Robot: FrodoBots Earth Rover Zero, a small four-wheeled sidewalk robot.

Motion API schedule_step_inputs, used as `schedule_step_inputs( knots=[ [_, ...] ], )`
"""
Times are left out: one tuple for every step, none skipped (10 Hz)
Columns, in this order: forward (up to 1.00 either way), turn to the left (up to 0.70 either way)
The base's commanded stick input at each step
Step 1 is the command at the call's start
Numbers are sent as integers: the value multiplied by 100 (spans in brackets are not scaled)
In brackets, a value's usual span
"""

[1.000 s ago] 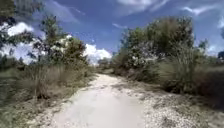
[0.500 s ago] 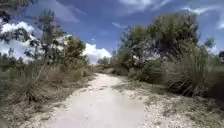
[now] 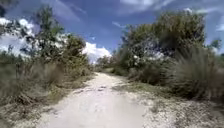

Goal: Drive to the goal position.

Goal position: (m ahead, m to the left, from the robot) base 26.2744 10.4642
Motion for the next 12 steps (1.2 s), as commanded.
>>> schedule_step_inputs(
  knots=[
    [50, 0],
    [50, 0],
    [50, 0],
    [50, 0],
    [50, 0],
    [50, 0],
    [50, 0],
    [50, 0],
    [50, 0],
    [50, 0],
    [50, 0],
    [50, 0]
  ],
)
